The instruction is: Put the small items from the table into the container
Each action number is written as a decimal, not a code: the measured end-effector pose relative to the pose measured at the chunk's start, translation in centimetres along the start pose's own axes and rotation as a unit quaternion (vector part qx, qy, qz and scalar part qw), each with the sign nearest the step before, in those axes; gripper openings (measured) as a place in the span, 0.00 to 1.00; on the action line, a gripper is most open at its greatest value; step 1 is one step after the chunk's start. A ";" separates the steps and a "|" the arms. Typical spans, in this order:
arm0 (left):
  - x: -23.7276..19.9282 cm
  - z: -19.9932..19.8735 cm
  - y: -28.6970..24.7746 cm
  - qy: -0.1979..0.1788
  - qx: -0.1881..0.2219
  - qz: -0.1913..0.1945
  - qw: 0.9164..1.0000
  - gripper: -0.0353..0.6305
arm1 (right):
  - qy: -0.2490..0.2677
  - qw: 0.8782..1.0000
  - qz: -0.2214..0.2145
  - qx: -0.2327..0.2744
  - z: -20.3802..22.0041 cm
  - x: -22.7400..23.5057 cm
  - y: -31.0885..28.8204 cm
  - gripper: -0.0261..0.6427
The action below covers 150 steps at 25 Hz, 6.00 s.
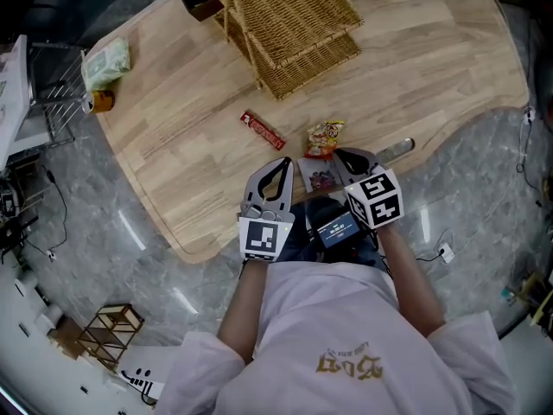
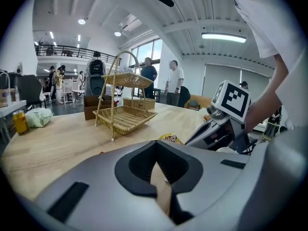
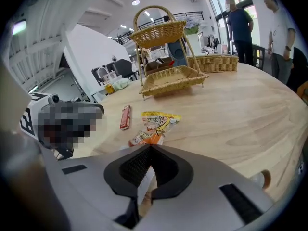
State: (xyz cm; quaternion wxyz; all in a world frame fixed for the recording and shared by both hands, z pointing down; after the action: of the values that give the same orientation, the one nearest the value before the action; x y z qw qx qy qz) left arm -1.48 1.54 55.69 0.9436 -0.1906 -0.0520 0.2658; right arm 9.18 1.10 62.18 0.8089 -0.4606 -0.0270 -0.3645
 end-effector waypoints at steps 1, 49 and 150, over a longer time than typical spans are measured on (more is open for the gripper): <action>-0.2 -0.2 0.0 0.000 0.001 -0.002 1.000 0.04 | 0.000 1.000 0.000 0.004 -0.1 0.0 0.2 0.07; -8.7 -19.6 4.5 -0.077 0.128 -0.127 0.980 0.04 | 0.081 0.969 -0.015 0.232 -19.7 -5.1 13.2 0.07; -5.7 -27.2 15.0 -0.135 0.246 -0.161 0.946 0.04 | 0.214 0.904 -0.003 0.370 -22.0 -14.1 20.3 0.07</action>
State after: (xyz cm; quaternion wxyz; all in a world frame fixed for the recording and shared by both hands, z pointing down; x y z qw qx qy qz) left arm -8.08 1.31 24.81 0.9755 0.0960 -0.1414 0.1385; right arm 4.90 -1.44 29.47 0.9064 -0.0393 0.0126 -0.4204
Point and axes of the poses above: the fingertips, and each gripper's own axes: y backward along the fingers, x to its right, z out of its underside, the point moved 1 cm from there along y, backward along the fingers, and after that the axes turned 8 degrees about -z, right-handed, at the moved point
